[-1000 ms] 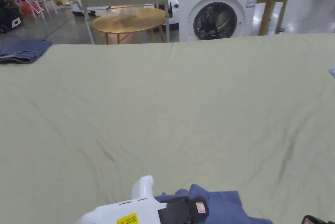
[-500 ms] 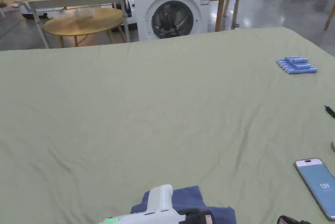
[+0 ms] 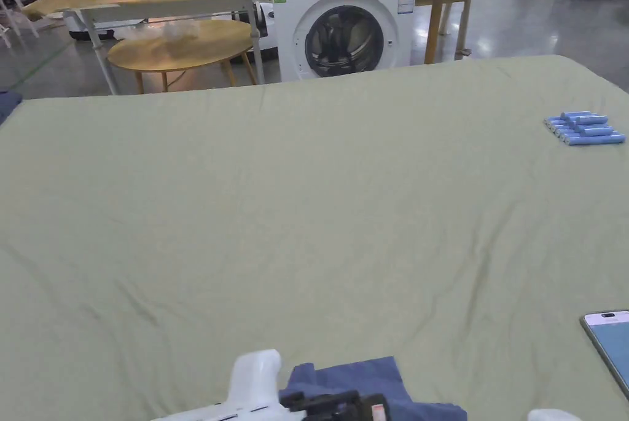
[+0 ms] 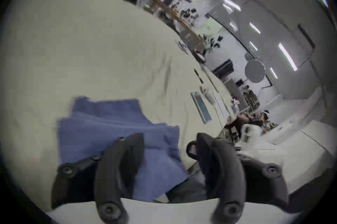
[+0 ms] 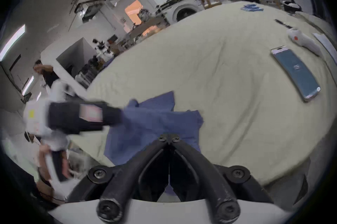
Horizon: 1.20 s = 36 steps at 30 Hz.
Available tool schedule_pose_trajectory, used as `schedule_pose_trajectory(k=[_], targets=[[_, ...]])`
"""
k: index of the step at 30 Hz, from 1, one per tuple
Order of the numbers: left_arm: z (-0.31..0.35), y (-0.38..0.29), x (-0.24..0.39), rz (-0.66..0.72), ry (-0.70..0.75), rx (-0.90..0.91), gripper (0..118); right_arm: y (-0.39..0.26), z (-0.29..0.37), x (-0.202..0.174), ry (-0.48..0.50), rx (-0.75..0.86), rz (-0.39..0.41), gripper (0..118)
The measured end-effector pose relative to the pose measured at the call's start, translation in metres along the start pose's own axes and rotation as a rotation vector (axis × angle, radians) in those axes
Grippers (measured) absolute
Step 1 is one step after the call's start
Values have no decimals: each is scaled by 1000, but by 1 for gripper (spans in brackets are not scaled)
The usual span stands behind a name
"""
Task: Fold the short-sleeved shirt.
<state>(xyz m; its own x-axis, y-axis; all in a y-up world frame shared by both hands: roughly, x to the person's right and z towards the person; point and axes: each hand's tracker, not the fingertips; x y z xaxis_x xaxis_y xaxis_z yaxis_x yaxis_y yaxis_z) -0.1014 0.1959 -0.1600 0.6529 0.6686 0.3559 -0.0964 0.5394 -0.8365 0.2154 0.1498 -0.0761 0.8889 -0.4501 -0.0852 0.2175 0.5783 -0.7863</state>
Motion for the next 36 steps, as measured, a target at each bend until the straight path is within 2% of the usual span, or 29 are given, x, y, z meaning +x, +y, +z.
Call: schedule_pose_trajectory(k=[2,3,4,6,9,12,13,14,15,17,20,22,23,27,31,32,35,36], targets=[[27,2,-25,40,33,32,67,2,-24,-3,-71,-65,21,0],[37,0,-40,70,59,45,67,2,-40,-2,-142,-142,27,0],[43,-2,-55,121,76,47,67,1,-51,1,-134,-177,21,0],[45,-7,-79,198,87,33,67,3,-45,0,-108,-111,-2,0],[30,-20,-98,278,23,22,67,3,-41,1,-104,-114,1,0],[-6,-32,-102,259,12,-70,65,4,-41,5,-88,-118,-26,0],[-20,-36,-105,251,51,-127,56,5,-40,5,-86,-120,-30,0],[-23,-37,-106,256,32,-100,35,4,-40,5,-87,-122,-27,0],[-21,-35,-100,274,-1,-64,20,4,-40,5,-89,-124,-17,0],[-25,-33,-99,279,-7,-77,18,4,-37,4,-85,-117,-14,0],[-16,-35,-99,287,-30,-51,16,6,-29,9,-45,-98,-65,0],[12,-32,-104,409,-125,47,16,10,-11,7,1,-51,-93,0],[29,-27,-109,406,-144,65,16,12,-4,7,8,-27,-94,0],[147,-3,-135,333,77,211,16,23,11,8,18,3,-90,0],[258,20,-191,365,362,266,16,25,5,13,37,5,-96,0],[273,26,-205,399,386,250,16,25,2,13,41,-1,-99,0],[295,41,-236,392,520,227,16,25,-6,11,54,-20,-106,0],[294,46,-245,388,569,177,30,26,-8,9,62,-28,-107,0]])
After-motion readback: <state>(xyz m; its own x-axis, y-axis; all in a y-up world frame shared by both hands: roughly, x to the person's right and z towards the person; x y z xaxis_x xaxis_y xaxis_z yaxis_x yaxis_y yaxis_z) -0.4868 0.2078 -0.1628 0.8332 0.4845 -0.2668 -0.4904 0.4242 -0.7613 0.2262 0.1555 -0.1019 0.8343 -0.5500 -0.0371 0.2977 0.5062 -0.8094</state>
